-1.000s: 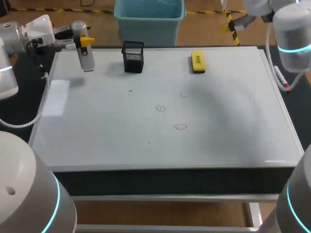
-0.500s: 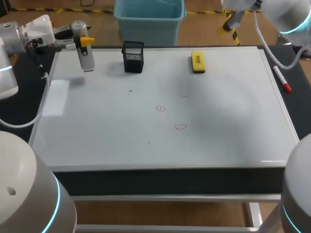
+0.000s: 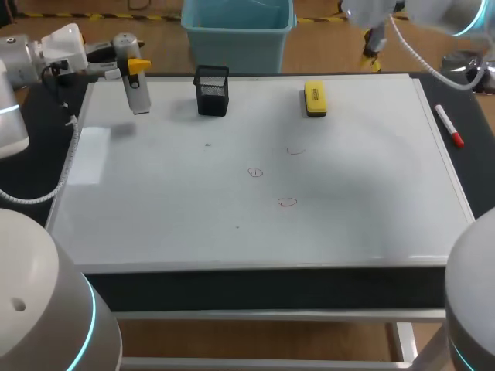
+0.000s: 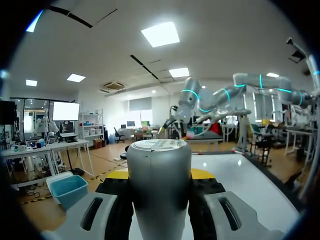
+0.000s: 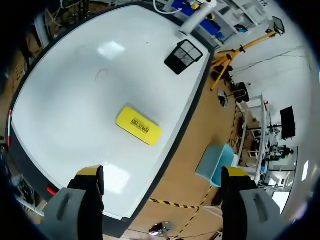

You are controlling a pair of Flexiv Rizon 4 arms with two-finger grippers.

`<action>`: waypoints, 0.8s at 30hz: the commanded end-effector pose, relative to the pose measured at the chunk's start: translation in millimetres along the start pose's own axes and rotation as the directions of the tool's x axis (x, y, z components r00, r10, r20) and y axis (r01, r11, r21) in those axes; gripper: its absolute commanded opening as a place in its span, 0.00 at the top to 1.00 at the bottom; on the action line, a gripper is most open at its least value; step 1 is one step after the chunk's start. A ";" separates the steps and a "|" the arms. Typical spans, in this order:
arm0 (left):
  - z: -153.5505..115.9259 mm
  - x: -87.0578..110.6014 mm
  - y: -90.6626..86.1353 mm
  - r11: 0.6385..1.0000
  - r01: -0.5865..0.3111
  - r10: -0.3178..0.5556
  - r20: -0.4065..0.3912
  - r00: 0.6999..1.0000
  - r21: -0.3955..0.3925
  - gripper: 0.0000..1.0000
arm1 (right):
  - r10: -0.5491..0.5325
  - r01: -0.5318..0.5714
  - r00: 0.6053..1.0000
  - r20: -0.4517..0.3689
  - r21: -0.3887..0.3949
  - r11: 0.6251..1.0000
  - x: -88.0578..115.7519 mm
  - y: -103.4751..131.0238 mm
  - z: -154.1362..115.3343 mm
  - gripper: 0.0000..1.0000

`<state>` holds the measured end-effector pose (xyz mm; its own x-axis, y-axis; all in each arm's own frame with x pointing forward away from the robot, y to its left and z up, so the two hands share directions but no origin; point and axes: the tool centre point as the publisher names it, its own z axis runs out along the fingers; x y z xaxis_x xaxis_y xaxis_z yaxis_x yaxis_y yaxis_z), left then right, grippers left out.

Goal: Pick up the inspection probe, press it on each red-marked spot on the whiteboard one by one, put down the probe, pick up the eraser, and wipe off all the red marks.

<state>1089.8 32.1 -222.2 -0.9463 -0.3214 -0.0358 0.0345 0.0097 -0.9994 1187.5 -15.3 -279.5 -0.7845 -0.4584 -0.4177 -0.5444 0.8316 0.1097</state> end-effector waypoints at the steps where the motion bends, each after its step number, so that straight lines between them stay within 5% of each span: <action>1: 0.4 -0.7 -0.1 1.000 -0.001 0.001 -0.001 1.000 0.002 1.00 | -0.071 0.102 0.942 -0.328 0.078 0.992 -2.6 4.0 -6.4 0.00; 13: 0.4 -0.7 -0.1 1.000 -0.001 0.001 -0.001 1.000 0.002 1.00 | -0.071 0.102 0.942 -0.328 0.078 0.992 -2.6 4.0 -6.4 0.00; 15: 0.4 -0.7 -0.1 1.000 -0.001 0.001 -0.001 1.000 0.002 1.00 | -0.095 0.100 0.944 -0.317 0.001 0.995 -9.3 5.3 3.7 0.00; 24: 0.4 -0.7 -0.1 1.000 -0.001 0.001 -0.001 1.000 0.002 1.00 | -0.257 0.244 0.903 -0.344 -0.081 0.966 -6.8 19.3 31.2 0.00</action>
<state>1089.9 32.1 -222.3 -0.9463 -0.3213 -0.0357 0.0345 0.0095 -0.9994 1183.6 12.2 -297.9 -0.6755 -0.6959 -0.2437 -0.7254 0.6864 0.0505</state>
